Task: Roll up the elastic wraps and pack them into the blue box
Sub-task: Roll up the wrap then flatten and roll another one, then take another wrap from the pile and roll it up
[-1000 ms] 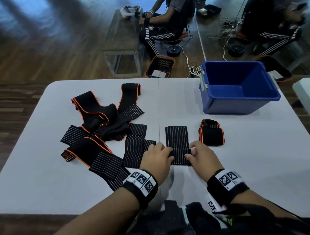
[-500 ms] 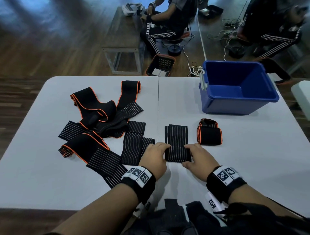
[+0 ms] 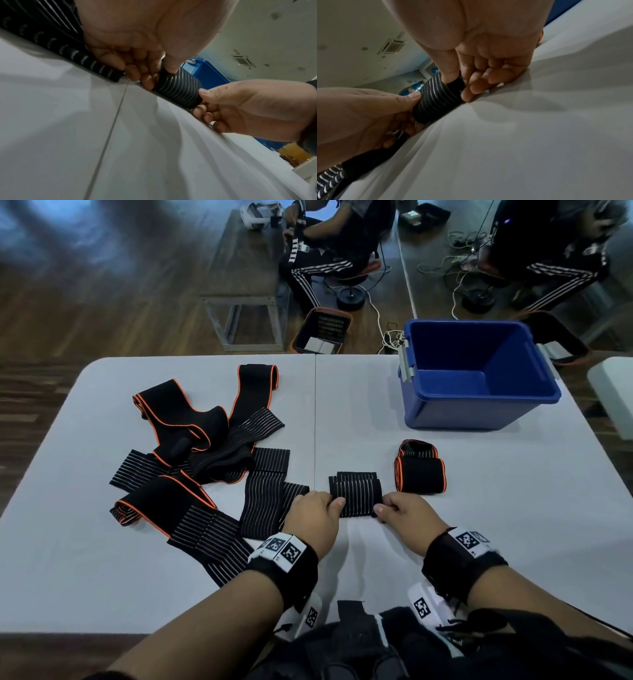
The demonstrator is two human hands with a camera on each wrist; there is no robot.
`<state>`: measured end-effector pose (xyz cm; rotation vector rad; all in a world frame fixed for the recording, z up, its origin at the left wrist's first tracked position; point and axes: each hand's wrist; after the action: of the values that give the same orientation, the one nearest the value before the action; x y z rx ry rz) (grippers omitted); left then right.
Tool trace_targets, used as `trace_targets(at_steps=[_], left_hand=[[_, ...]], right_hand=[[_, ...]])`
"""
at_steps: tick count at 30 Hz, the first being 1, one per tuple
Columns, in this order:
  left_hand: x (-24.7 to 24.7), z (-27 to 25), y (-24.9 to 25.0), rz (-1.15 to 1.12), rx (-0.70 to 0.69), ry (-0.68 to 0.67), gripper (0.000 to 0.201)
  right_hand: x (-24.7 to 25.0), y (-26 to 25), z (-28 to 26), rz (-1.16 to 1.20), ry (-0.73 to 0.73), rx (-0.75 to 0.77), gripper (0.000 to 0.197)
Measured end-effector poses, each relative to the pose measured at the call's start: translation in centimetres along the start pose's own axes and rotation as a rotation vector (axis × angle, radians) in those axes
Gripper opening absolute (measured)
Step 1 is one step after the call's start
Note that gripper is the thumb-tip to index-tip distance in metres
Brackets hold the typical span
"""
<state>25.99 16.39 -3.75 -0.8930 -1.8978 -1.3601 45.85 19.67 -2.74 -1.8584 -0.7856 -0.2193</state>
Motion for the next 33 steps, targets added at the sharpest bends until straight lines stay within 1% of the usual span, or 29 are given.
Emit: trace_targets(at_steps=[4,8,9,10,11,12,13,17,20,22,26,28,30,33], left_hand=[[0.3,0.0,0.3,-0.013,0.048,-0.020,0.049],[1.2,0.1,0.9,0.033,0.067,-0.033,0.048],[1.3,0.2,0.9,0.011,0.082,-0.022,0.043],[1.4,0.2,0.9,-0.035,0.102,-0.006,0.034],[1.6,0.1,0.9,-0.089,0.118,0.012,0.027],[1.7,0.0,1.0,-0.129,0.116,0.031,0.024],[1.7,-0.1,1.1,-0.146,0.100,0.041,0.024],[1.5,0.2,1.3,-0.138,0.072,0.049,0.027],[1.5,0.7,1.6,-0.155,0.064,0.049,0.034],[1.6,0.6,2.1,-0.174,0.032,0.041,0.038],[1.7,0.3,2.9,-0.197,0.014,0.047,0.044],[1.7,0.1,2.9,-0.207,0.011,0.035,0.044],[1.8,-0.3,2.7,-0.204,-0.011,0.020,0.041],[2.7,-1.0,1.4,-0.152,-0.061,0.050,0.031]], right_hand=[[-0.2,-0.1,-0.2,-0.013,0.019,0.001,0.034],[-0.4,-0.7,-0.4,-0.097,0.093,0.000,0.046],[-0.6,-0.9,-0.4,-0.108,0.120,-0.009,0.045],[-0.7,-0.8,-0.4,-0.097,0.151,-0.020,0.040],[-0.8,-0.8,-0.4,-0.052,0.181,-0.035,0.030],[-1.0,-0.8,-0.5,0.010,0.207,-0.049,0.019],[-1.0,-0.9,-0.6,0.060,0.222,-0.052,0.014],[-0.9,-1.4,-0.7,0.069,0.242,0.000,0.013],[-0.7,-1.4,-0.6,0.049,0.264,0.039,0.024],[-0.5,-1.3,-0.7,0.038,0.268,0.068,0.033],[0.1,-1.3,-1.4,0.067,0.241,0.076,0.039],[0.3,-1.3,-1.7,0.082,0.245,0.072,0.039],[0.5,-1.4,-2.1,0.098,0.272,0.064,0.034],[0.9,-1.4,-2.6,0.131,0.293,0.066,0.025]])
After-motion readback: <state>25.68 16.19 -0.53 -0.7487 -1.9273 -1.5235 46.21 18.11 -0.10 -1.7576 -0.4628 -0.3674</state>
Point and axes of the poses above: each hand's wrist, its own z-axis towards the middle knuckle, its own x-axis out of the back of the hand, y = z × x, and after that the axes turned 4 degrees about z, right-handed
